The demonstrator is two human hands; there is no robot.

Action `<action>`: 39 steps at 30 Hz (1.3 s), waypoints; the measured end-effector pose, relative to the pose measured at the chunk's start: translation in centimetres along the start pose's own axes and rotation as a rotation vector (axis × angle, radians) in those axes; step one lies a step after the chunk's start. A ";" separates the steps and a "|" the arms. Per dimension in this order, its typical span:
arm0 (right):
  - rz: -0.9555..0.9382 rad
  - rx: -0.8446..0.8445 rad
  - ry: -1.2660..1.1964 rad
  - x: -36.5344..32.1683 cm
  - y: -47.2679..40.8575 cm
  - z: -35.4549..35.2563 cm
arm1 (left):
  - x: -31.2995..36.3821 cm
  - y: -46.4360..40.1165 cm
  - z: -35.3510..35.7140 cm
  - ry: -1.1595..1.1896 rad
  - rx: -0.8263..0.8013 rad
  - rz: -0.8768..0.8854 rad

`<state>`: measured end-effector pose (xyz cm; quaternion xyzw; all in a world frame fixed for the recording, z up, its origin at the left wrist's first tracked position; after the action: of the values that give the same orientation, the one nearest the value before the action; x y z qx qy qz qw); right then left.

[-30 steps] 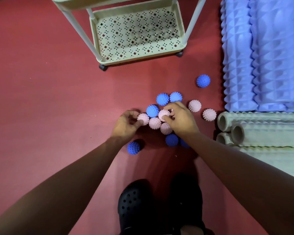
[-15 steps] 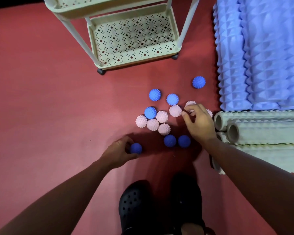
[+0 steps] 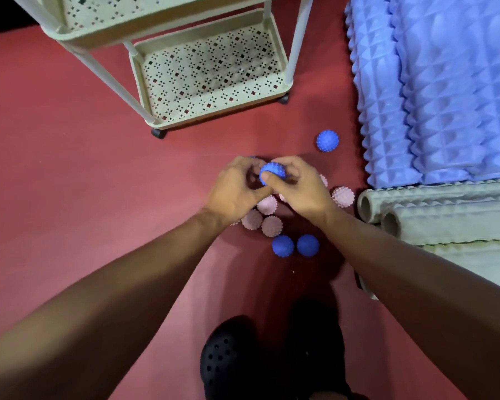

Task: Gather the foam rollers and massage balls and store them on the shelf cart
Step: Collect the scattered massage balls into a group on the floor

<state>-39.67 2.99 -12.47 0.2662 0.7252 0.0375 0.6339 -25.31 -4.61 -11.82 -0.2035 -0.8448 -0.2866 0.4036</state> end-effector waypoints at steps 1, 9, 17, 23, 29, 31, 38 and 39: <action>0.009 0.058 -0.009 0.5 0.2 -0.7 | 0.0 -0.5 0.5 -0.034 -0.051 0.022; 0.106 0.199 0.179 7.0 5.4 -5.1 | -3.5 -5.6 1.3 -0.214 -0.078 -0.239; 0.205 0.078 0.295 9.2 4.9 -3.9 | -3.7 -3.2 2.9 -0.055 -0.074 -0.369; -0.026 0.213 0.489 5.9 2.9 -5.0 | -3.5 -2.6 4.1 0.002 -0.178 -0.357; -0.135 0.249 0.839 1.0 -6.0 -9.3 | -4.0 -2.5 4.4 0.030 -0.138 -0.362; -0.034 0.038 0.976 1.1 -8.7 -9.5 | -3.7 -2.3 4.3 0.045 -0.120 -0.369; 0.043 0.121 0.862 3.4 -8.7 -9.6 | -4.5 -1.0 3.8 0.025 -0.005 -0.412; 0.004 0.177 0.790 3.1 -7.3 -9.5 | -4.6 -0.7 3.7 0.035 0.034 -0.429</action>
<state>-51.23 0.81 -16.28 0.2863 0.9129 0.0754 0.2810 -25.12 -3.27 -17.63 -0.0071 -0.8663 -0.3552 0.3511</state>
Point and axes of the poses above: each hand's wrist, its own y-axis away from the middle knuckle, its own z-axis out of the palm, x = y × z, the point moved 3 cm from there along -y, towards the middle knuckle
